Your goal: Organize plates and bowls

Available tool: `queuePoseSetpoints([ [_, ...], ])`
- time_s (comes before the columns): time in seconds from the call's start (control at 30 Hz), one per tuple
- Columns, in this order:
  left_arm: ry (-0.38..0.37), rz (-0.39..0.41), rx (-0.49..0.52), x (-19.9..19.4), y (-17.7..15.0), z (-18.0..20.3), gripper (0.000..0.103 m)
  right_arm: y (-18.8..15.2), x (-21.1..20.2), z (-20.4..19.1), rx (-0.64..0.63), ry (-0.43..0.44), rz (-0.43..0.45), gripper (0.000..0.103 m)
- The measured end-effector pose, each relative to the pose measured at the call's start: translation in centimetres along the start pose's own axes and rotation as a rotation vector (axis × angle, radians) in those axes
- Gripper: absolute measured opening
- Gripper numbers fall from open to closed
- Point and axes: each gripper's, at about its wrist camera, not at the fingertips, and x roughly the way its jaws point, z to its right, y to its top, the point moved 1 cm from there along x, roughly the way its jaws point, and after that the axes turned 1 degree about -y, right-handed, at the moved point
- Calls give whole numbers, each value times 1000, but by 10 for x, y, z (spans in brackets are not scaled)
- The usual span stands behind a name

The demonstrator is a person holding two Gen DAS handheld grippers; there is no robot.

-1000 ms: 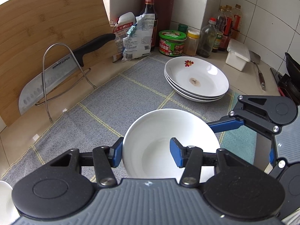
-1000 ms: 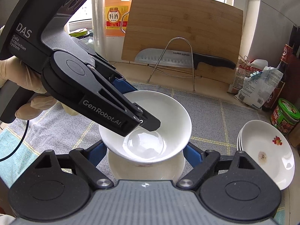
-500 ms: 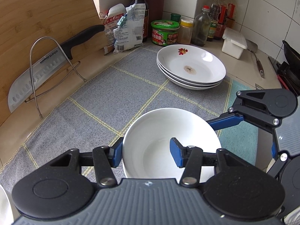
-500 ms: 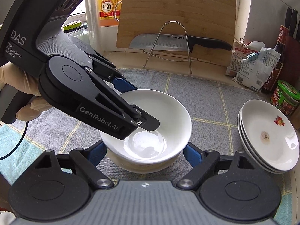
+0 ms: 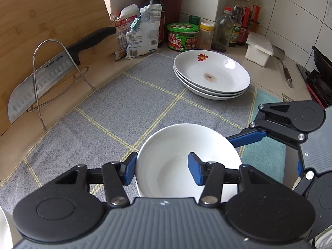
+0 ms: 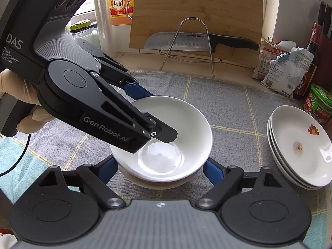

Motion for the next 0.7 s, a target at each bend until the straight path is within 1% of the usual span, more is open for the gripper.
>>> queuePoseSetpoints([
  [0.07,-3,8,-4,-1,0,-1,55,0,0,-1,-7,4,4,93],
  [0.13,-5,18,-10,-3,0,-2,60,0,-4,-2,-7,22,25,103],
  [0.2,3,31,-16,-7,0,-2,62,2,-6,-2,-11,24,35,103],
  [0.27,13,49,-25,-11,0,-3,69,2,-6,-2,-14,16,39,103],
  [0.33,21,66,-32,-17,-1,-2,79,2,-7,-1,-10,15,41,103],
  [0.4,19,79,-15,-22,-2,3,81,2,-9,0,-9,18,44,103],
  [0.5,42,82,24,-26,-4,10,81,2,-14,-2,-14,21,76,103],
  [0.57,56,84,35,-28,-7,11,82,3,-17,-3,-17,49,87,103],
  [0.7,81,103,-2,-36,-13,5,86,2,-16,-9,-36,74,83,103],
])
